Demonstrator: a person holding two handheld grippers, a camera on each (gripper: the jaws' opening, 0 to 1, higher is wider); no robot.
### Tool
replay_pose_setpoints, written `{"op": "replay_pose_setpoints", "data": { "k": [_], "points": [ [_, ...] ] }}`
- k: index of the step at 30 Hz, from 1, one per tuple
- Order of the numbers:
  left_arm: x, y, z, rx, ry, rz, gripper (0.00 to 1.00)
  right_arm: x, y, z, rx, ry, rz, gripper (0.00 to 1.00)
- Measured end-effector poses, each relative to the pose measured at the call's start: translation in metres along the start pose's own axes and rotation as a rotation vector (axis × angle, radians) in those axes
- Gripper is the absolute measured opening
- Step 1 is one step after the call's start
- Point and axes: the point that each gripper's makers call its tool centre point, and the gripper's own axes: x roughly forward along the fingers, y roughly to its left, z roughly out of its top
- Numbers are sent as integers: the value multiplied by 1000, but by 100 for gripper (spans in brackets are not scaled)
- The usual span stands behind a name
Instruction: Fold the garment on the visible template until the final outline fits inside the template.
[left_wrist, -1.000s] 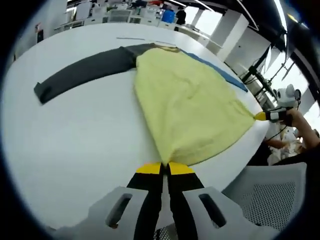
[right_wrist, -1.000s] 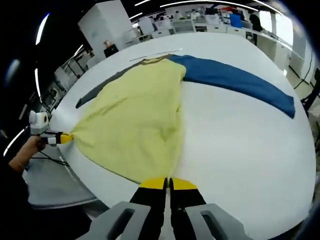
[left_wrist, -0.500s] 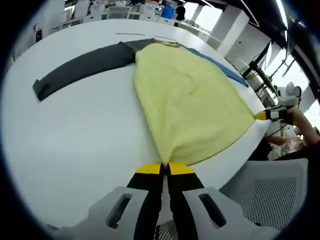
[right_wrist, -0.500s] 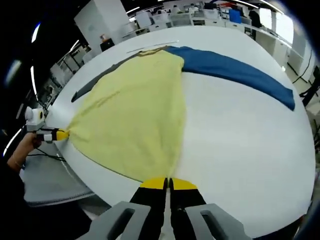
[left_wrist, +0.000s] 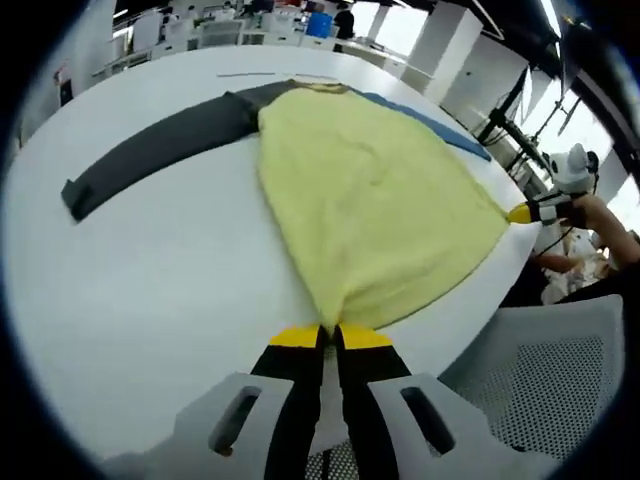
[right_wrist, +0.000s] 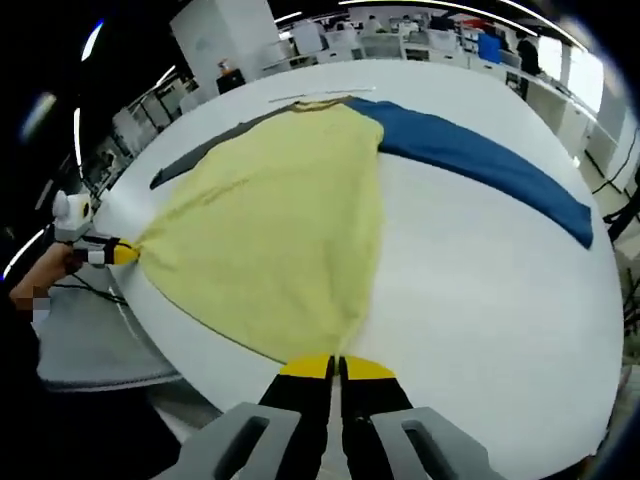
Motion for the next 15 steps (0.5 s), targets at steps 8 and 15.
{"op": "replay_pose_setpoints", "data": {
  "k": [8, 15],
  "points": [
    [-4, 1, 13, 37, -64, 7, 25, -5, -1, 13, -11, -57, 18, 25],
    [-4, -3, 25, 35, -126, -24, 47, -15, -2, 34, 14, -125, 45, 48]
  ]
}}
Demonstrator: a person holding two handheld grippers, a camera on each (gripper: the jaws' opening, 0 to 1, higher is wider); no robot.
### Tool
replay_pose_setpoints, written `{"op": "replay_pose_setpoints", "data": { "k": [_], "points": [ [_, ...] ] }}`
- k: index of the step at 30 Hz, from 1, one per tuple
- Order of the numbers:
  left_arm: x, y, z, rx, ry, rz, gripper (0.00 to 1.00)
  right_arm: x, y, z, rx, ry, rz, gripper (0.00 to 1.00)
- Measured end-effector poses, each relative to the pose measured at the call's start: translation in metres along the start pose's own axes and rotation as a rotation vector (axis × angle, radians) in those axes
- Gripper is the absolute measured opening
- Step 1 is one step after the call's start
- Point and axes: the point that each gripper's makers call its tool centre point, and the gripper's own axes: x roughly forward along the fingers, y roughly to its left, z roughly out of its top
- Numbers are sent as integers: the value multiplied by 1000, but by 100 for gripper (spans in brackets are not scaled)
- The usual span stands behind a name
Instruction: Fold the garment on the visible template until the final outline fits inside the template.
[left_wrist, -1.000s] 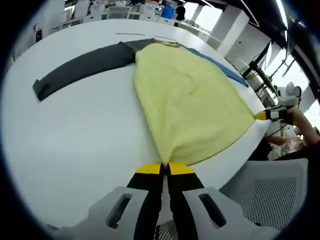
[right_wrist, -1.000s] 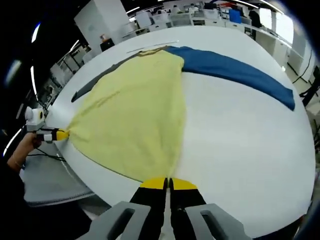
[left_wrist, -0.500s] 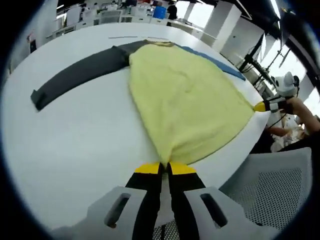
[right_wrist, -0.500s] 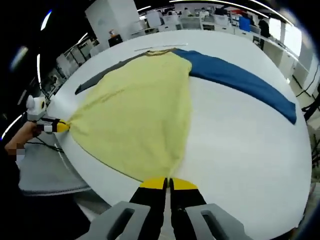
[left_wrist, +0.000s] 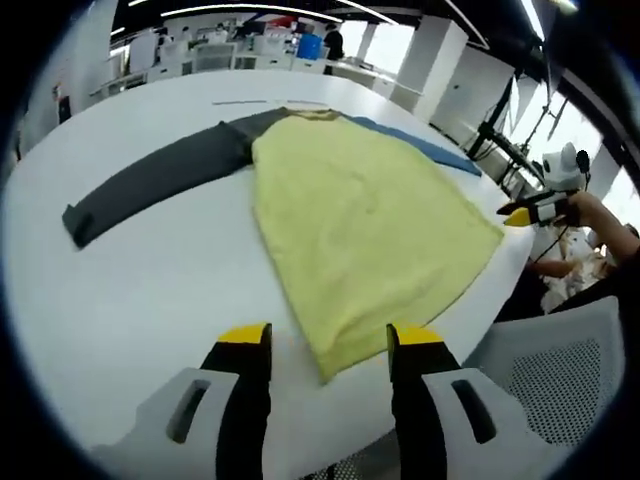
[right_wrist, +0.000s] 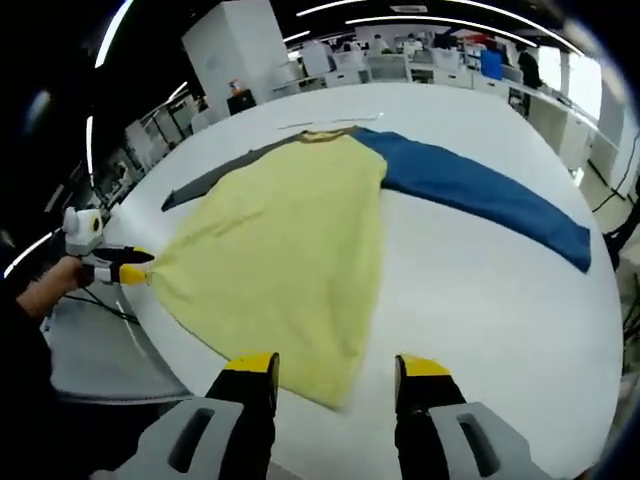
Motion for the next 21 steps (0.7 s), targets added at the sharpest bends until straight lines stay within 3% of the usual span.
{"op": "replay_pose_setpoints", "data": {
  "k": [6, 12, 16, 21],
  "points": [
    [-4, 0, 22, 41, -90, -1, 64, -9, -15, 23, 4, -69, -15, 64],
    [-6, -1, 42, 90, -154, 1, 79, -12, -44, 44, 71, -150, -33, 68],
    [-9, -7, 57, 151, -217, -5, 82, -13, -71, 52, 113, -184, -59, 74],
    [-11, -14, 65, 208, -246, -5, 85, -16, -109, 62, 150, -215, -112, 75]
  ]
}}
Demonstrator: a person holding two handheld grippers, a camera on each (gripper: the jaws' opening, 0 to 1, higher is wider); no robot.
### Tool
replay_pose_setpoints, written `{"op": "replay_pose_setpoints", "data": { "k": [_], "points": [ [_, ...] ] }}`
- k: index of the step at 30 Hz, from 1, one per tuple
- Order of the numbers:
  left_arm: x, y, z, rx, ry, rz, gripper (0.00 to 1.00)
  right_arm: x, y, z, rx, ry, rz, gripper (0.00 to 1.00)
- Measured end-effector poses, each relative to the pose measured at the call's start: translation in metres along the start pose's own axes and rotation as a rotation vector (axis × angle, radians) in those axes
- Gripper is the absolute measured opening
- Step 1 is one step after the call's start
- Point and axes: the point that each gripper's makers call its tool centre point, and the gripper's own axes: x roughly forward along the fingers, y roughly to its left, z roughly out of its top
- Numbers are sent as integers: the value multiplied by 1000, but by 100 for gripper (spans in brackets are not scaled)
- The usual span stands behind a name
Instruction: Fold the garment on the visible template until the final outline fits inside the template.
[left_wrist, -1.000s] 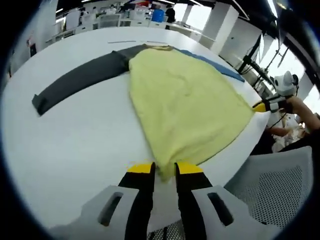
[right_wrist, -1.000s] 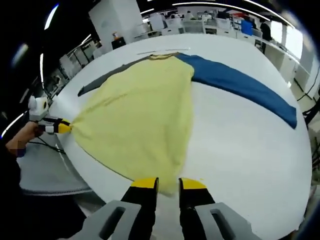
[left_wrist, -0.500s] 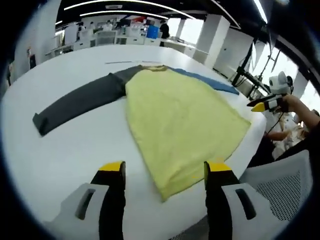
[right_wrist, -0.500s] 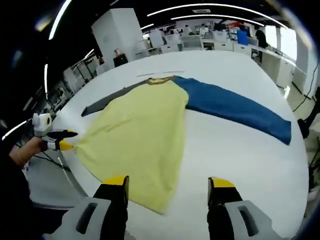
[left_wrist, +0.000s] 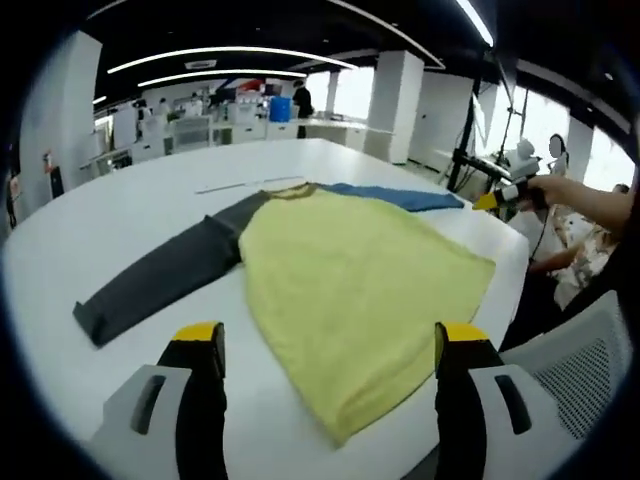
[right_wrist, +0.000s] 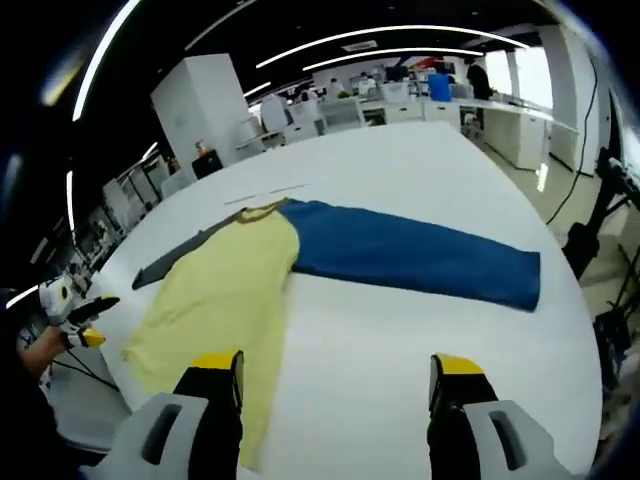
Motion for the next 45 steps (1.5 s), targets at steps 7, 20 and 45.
{"op": "replay_pose_setpoints", "data": {
  "k": [7, 20, 45],
  "points": [
    [4, -5, 10, 29, -56, -27, 91, 8, -47, 9, 27, 7, -77, 75],
    [6, -6, 28, 31, -147, -27, 97, 8, -112, 16, 107, 11, -259, 61],
    [1, -11, 44, 52, -222, -29, 99, 21, -179, 16, 154, 114, -428, 16]
  ]
}}
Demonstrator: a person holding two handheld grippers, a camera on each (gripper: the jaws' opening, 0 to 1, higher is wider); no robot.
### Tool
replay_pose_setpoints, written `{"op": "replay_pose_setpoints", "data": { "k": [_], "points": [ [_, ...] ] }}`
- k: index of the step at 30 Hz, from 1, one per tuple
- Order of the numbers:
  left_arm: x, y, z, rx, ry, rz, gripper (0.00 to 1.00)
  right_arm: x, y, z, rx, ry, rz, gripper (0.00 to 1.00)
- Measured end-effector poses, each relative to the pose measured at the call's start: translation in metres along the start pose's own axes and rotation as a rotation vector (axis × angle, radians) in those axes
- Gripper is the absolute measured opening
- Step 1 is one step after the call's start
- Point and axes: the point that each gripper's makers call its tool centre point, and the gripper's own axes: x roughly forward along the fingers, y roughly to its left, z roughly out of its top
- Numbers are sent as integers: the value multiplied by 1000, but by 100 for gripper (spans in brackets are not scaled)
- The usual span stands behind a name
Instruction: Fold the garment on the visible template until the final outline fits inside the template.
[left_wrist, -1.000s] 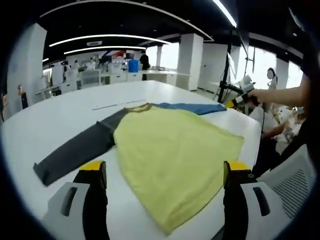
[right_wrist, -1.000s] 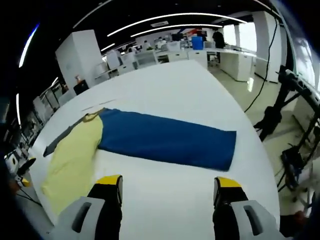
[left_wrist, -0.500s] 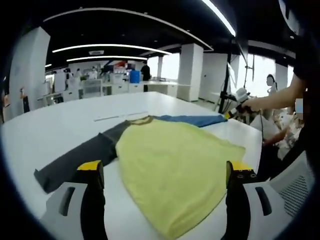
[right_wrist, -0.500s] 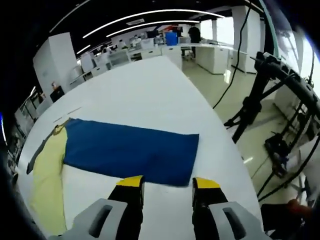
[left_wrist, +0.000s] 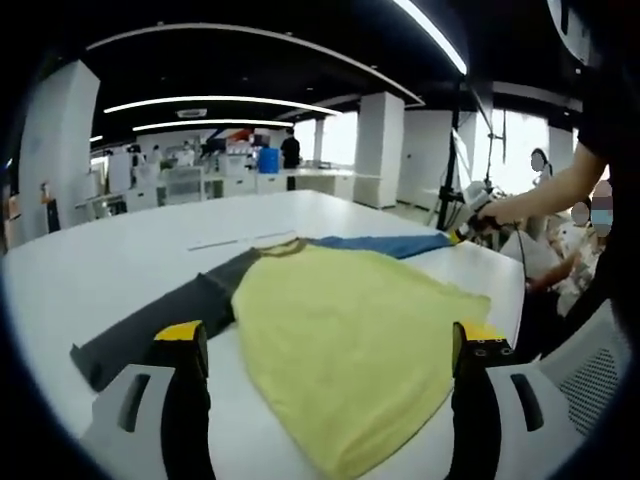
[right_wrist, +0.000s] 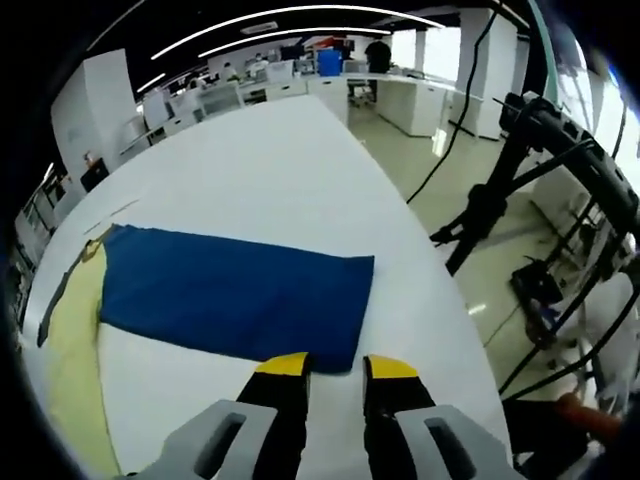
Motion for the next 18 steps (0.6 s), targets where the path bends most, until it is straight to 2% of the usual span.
{"op": "replay_pose_setpoints", "data": {
  "k": [2, 3, 5, 12, 14, 16, 18],
  "points": [
    [0, -1, 1, -3, -9, -4, 99, 2, -2, 1, -6, 3, -5, 16],
    [0, 0, 1, -2, -10, -2, 99, -11, 8, -7, 4, -1, -13, 16],
    [1, 0, -1, 7, -1, 0, 99, -18, 14, -12, 8, -2, -22, 14],
    [0, 1, -6, 51, 33, -11, 99, -26, 21, -16, 20, 2, -50, 7],
    [-1, 2, -7, 51, 32, -10, 99, -17, 11, -10, 28, 4, -49, 6],
    [-1, 4, -8, 43, 29, -11, 99, -20, 14, -12, 32, 4, -51, 6],
    [-1, 5, -11, 44, 39, -10, 99, -13, 7, -7, 36, 6, -48, 5]
  ]
}}
